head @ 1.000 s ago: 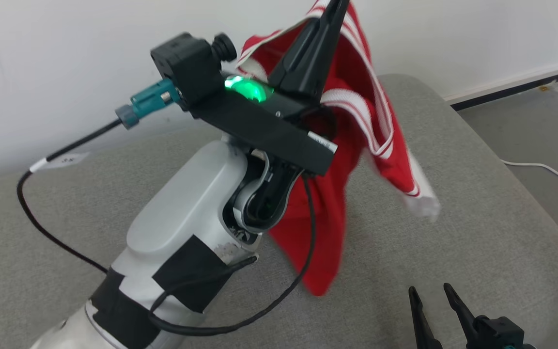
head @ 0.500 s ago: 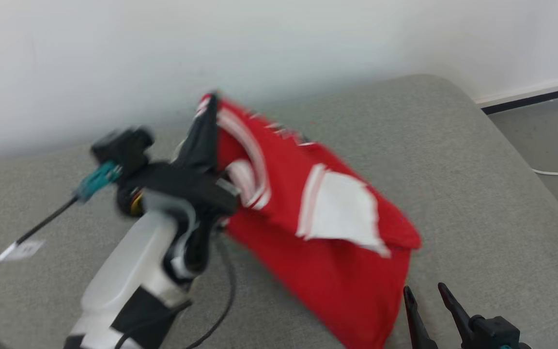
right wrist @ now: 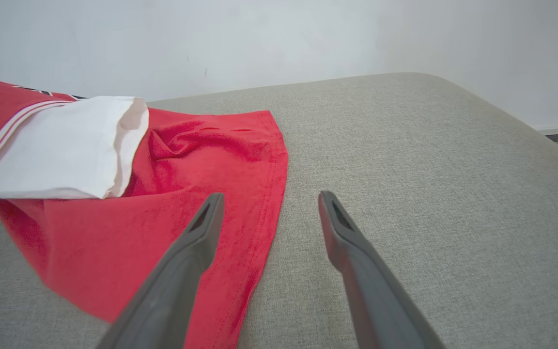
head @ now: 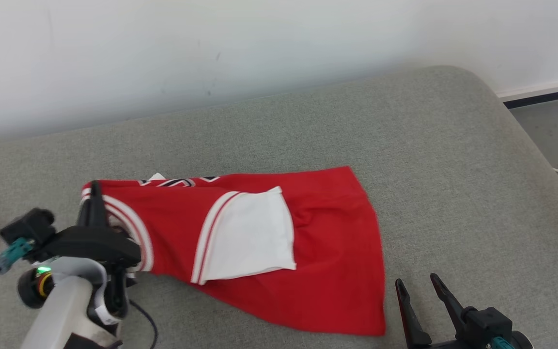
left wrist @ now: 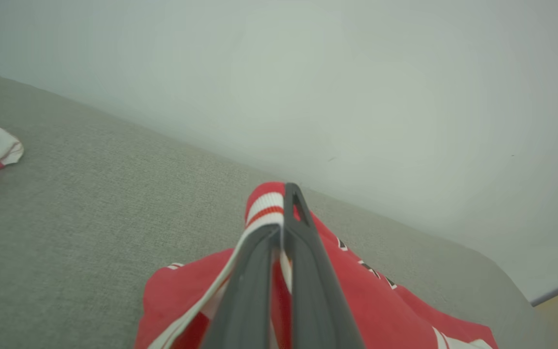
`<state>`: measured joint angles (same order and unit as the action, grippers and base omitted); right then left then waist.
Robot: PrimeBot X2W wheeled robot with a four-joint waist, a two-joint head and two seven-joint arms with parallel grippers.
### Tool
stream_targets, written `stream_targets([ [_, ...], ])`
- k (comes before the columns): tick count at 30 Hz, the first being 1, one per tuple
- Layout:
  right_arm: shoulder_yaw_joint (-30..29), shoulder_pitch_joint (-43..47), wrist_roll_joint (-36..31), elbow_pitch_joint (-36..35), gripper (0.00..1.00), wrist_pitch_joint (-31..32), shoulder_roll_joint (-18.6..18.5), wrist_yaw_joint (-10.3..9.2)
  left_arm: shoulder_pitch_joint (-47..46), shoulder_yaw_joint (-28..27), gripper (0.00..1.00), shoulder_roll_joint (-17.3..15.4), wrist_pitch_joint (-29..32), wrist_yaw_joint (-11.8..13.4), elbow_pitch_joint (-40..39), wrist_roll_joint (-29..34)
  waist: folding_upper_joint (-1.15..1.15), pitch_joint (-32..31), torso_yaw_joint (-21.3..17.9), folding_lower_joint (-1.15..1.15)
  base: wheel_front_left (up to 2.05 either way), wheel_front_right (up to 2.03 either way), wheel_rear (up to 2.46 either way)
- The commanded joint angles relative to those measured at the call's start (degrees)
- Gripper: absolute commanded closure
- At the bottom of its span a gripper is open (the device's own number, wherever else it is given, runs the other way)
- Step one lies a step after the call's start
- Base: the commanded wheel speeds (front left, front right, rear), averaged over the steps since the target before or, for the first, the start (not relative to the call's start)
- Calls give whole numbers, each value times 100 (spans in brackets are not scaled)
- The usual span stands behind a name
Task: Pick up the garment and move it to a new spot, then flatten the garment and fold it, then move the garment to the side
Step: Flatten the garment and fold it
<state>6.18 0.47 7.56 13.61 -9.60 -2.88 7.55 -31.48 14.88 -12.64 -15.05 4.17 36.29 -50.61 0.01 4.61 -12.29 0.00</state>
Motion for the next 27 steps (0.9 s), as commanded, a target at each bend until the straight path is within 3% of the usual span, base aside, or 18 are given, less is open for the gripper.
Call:
stream_targets([
  [1, 6, 10, -25, -38, 0, 11, 0, -12, 139, -262, 100, -41, -19, 121, -31, 242, -1, 12, -2, 0, 0, 0, 0],
  [4, 17, 29, -47, -71, 0, 42, 1, -12, 258, -542, 100, 42, -19, 272, -9, 560, -1, 24, -8, 0, 0, 0, 0],
  [7, 23, 31, -51, -84, 0, 63, 0, -12, 306, -604, 96, 79, -19, 257, 37, 759, -1, 28, -9, 0, 0, 0, 0],
  [8, 25, 34, -51, -89, 0, 74, 0, -12, 343, -589, 34, 114, -19, 231, 105, 813, -1, 23, -6, 0, 0, 0, 0],
  [9, 23, 39, -50, -90, 0, 83, 0, -12, 377, -541, 0, 155, -19, 192, 182, 862, -1, 16, 0, 0, 0, 0, 0],
  [15, -51, 94, -25, -96, 0, 86, -1, -12, 573, -244, 0, 290, -18, 63, 403, 1285, -1, -92, 107, 0, 0, 0, 0],
  [27, -298, 268, 10, -170, 0, 89, 0, -12, 2088, -343, 0, 535, -19, -52, -781, 1862, -1, -212, 465, 0, 0, 0, 0],
])
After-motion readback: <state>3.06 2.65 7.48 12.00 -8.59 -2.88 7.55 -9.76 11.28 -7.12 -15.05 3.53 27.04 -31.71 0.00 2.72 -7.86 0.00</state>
